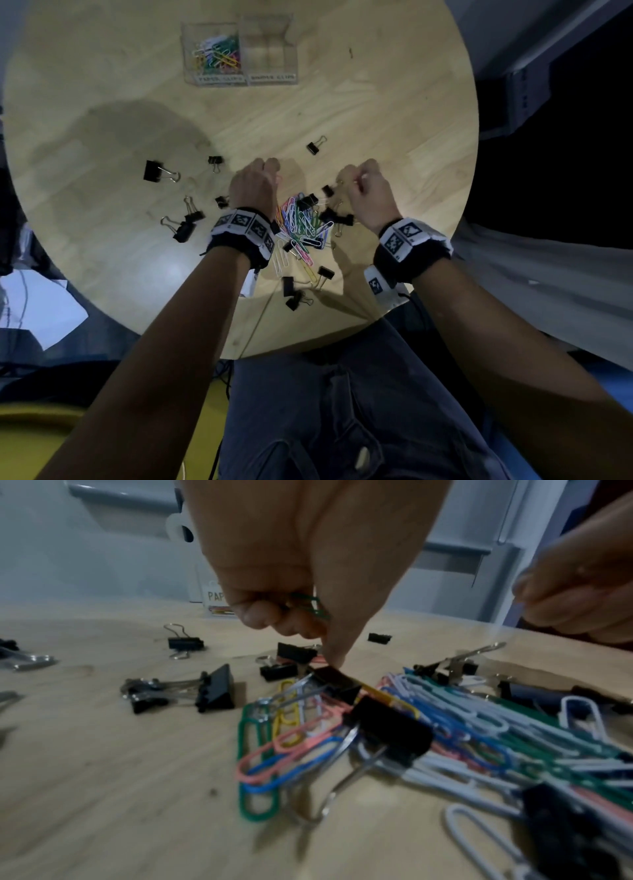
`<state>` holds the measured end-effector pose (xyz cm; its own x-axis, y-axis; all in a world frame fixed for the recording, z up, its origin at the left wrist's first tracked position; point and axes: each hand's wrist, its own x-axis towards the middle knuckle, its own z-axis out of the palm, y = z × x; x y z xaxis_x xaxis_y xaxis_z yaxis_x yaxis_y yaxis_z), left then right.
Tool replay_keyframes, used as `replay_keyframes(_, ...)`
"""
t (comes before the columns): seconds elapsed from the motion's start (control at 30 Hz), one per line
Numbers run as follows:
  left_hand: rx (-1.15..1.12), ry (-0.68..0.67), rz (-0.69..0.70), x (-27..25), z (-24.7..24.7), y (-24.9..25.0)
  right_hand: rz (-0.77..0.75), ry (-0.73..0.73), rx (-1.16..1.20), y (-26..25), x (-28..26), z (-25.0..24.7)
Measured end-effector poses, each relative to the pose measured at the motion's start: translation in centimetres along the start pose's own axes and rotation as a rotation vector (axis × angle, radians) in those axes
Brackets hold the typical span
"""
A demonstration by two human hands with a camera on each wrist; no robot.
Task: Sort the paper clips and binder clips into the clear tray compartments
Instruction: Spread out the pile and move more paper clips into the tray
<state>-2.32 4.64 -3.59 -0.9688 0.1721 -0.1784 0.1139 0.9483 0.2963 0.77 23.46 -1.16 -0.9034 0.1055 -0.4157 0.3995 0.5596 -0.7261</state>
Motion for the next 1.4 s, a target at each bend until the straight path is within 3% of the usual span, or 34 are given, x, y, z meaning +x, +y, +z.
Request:
replay_keyframes(0.17, 0.119, -0.087, 0.000, 0.5, 0.0, -0.5, -0.263, -0.209, -0.476, -1.4, -0.7, 2.0)
replay_keyframes(0.27, 0.084, -0.121, 0.046, 0.7, -0.7, -0.6, -0.301, -0.233, -0.564, -2.0, 0.0, 2.9)
replay_keyframes(0.37, -0.028, -0.034, 0.053, 0.4, -1.6, -0.3, -0.315, -0.201, -0.627, -2.5, 0.4, 2.7)
replay_keyframes(0.5, -0.296, 0.076, -0.077, -0.6, -2.3, 0.4, -0.233, -0.128, -0.553, -1.6, 0.5, 1.1)
replay_keyframes(0.63, -0.289, -0.082, -0.192, -2.0, -1.6, 1.5, -0.162, 0.002, -0.461, -1.2, 0.5, 0.2)
replay_keyframes(0.73, -0.193, -0.116, -0.213, -3.0, -0.7, 2.3, -0.224, -0.075, -0.488, -2.0, -0.5, 1.2)
replay_keyframes(0.83, -0.103, -0.160, -0.223, -3.2, -0.3, 2.4, -0.189, -0.180, -0.561, -2.5, -1.6, 3.4)
replay_keyframes(1.0, -0.200, -0.206, -0.313, -2.9, -0.8, 1.3, -0.108, -0.180, -0.662, -2.2, -1.6, 5.9)
replay_keyframes(1.17, -0.367, -0.237, -0.295, -2.7, -1.4, -1.3, -0.047, -0.191, -0.456, -2.7, -0.8, 5.6)
replay_keyframes(1.4, -0.498, -0.139, -0.261, -4.4, -3.4, -3.8, -0.087, -0.212, -0.159, -6.9, 2.5, 2.2)
